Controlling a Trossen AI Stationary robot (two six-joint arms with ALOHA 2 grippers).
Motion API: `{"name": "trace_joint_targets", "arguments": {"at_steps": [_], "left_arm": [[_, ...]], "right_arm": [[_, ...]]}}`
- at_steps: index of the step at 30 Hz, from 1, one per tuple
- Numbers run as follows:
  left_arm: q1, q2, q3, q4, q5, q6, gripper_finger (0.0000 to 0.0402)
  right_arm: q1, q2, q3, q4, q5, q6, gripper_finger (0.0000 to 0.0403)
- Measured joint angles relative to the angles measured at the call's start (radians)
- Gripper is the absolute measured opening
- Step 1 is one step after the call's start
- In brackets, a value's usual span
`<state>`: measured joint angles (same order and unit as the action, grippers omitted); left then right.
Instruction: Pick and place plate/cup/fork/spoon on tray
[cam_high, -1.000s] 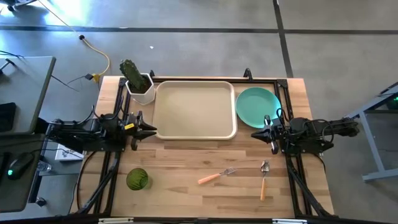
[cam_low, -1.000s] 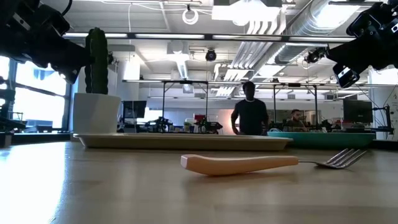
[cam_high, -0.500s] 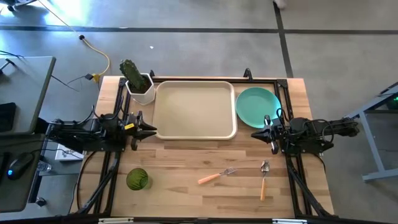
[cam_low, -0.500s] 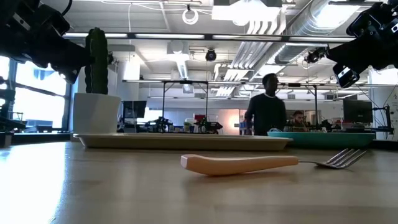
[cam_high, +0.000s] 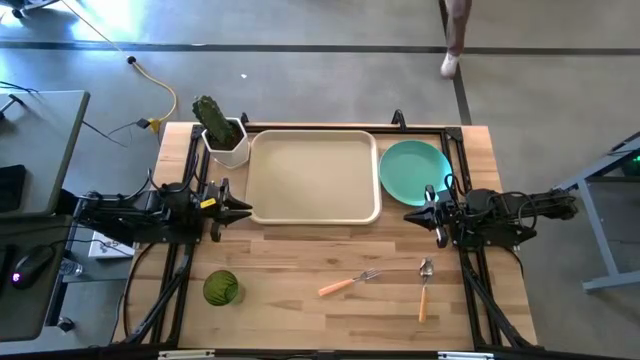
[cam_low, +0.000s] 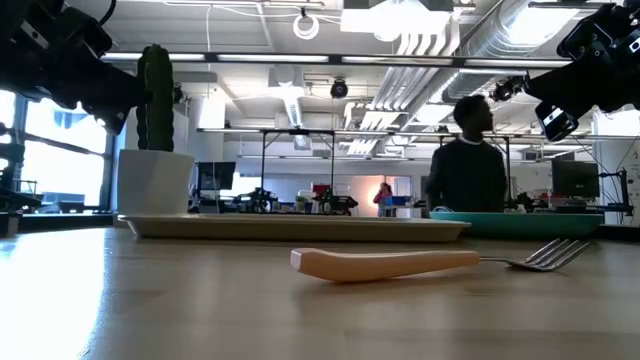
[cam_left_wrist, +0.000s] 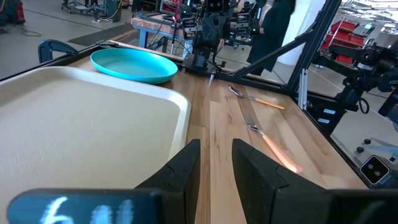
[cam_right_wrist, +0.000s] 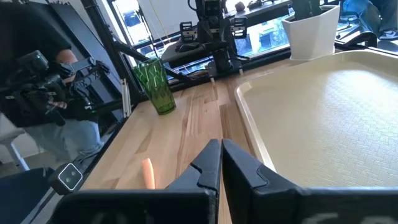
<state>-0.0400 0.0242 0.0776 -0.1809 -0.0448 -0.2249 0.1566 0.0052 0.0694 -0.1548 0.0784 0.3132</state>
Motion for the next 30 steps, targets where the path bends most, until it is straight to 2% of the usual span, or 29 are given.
{"name": "trace_joint_targets", "arguments": {"at_steps": [22, 26, 30], "left_arm": [[0.000, 0.000, 0.000, 0.000, 0.000, 0.000, 0.0083], [0.000, 0.000, 0.000, 0.004, -0.049, 0.000, 0.0083], [0.000, -0.001, 0.000, 0.005, -0.053, 0.000, 0.0083]], "right_arm": [[0.000, 0.000, 0.000, 0.000, 0.000, 0.000, 0.0007], [0.000, 0.000, 0.000, 0.000, 0.000, 0.000, 0.0007], [0.000, 0.000, 0.000, 0.000, 0.000, 0.000, 0.0007]]}}
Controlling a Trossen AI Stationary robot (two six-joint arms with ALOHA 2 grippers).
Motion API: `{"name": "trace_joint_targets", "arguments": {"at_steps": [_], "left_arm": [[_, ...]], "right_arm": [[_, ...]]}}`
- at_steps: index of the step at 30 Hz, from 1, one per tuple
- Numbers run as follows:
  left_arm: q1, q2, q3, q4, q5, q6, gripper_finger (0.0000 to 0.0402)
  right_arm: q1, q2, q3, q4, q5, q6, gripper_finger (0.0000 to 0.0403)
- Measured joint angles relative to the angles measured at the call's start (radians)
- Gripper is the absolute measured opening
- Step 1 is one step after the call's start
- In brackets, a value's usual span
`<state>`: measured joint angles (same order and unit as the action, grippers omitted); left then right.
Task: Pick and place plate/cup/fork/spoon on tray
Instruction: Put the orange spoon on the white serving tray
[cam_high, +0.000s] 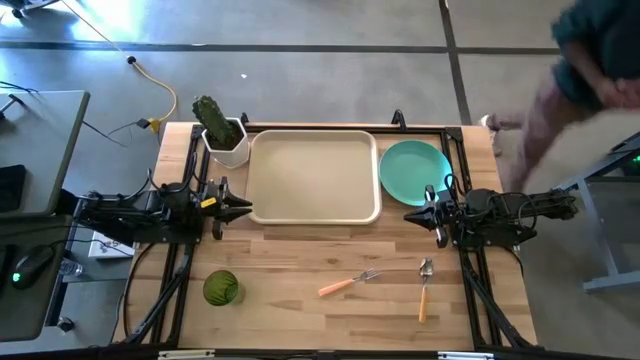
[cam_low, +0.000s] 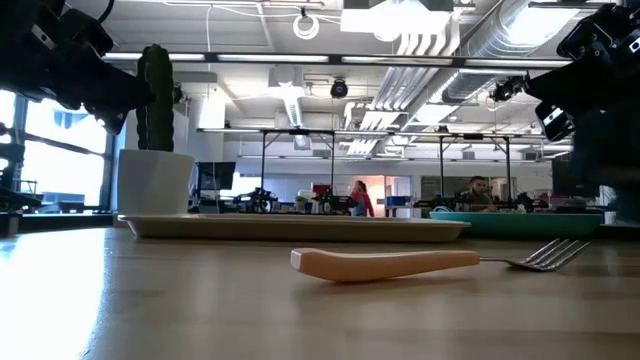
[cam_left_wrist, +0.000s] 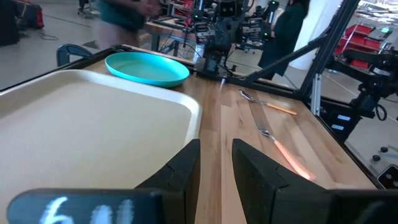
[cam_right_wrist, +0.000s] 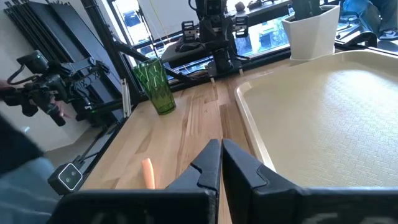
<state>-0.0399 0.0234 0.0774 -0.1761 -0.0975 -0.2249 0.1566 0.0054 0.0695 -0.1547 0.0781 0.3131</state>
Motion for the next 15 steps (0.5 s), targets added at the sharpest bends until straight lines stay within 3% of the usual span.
{"name": "trace_joint_targets", "arguments": {"at_steps": [8, 15], "left_arm": [[0.000, 0.000, 0.000, 0.002, -0.002, -0.043, 0.0083], [0.000, 0.000, 0.000, 0.002, -0.013, -0.265, 0.0083]], "right_arm": [[0.000, 0.000, 0.000, 0.000, 0.000, 0.000, 0.0007], [0.000, 0.000, 0.000, 0.000, 0.000, 0.000, 0.0007]]}}
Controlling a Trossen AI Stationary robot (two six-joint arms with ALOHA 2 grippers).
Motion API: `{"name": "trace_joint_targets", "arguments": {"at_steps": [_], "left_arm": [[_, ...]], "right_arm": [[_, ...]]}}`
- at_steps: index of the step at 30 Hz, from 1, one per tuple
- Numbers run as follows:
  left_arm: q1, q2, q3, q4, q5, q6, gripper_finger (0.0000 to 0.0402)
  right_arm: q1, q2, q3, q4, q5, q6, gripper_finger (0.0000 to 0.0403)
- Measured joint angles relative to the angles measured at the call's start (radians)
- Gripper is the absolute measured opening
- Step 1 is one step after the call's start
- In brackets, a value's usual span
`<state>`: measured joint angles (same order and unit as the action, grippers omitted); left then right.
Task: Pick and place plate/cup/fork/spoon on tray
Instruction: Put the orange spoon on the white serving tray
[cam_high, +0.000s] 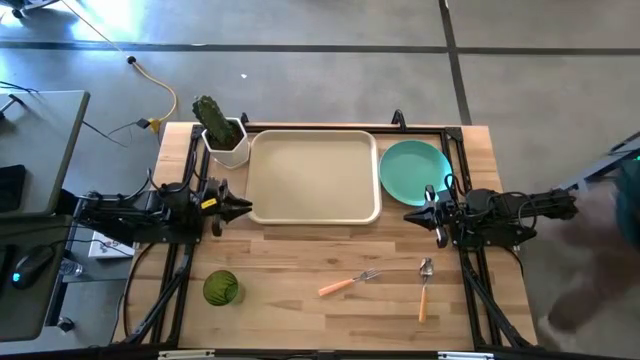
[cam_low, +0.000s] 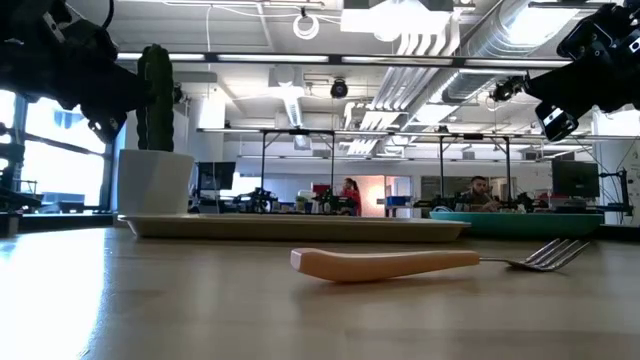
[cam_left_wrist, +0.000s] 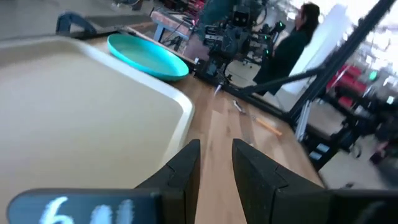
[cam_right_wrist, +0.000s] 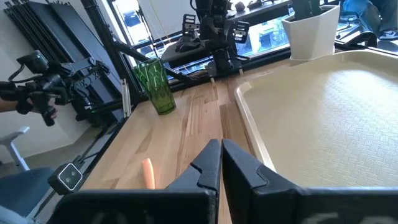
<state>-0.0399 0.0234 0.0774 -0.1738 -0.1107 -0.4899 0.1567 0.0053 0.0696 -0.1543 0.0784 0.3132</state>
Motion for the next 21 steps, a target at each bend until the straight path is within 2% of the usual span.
{"name": "trace_joint_targets", "arguments": {"at_steps": [6, 12, 18, 21], "left_arm": [[0.000, 0.000, 0.000, 0.000, -0.003, -0.108, 0.0083], [0.000, 0.000, 0.000, 0.020, -0.030, -0.170, 0.0083], [0.000, 0.000, 0.000, 0.022, -0.035, -0.188, 0.0083], [0.000, 0.000, 0.000, 0.023, -0.035, -0.188, 0.0083]], "right_arm": [[0.000, 0.000, 0.000, 0.002, 0.000, 0.005, 0.0007], [0.000, 0.000, -0.002, 0.053, 0.000, 0.242, 0.0007], [0.000, 0.000, -0.002, 0.070, 0.000, 0.376, 0.0007], [0.000, 0.000, -0.002, 0.118, 0.036, 0.477, 0.0007]]}}
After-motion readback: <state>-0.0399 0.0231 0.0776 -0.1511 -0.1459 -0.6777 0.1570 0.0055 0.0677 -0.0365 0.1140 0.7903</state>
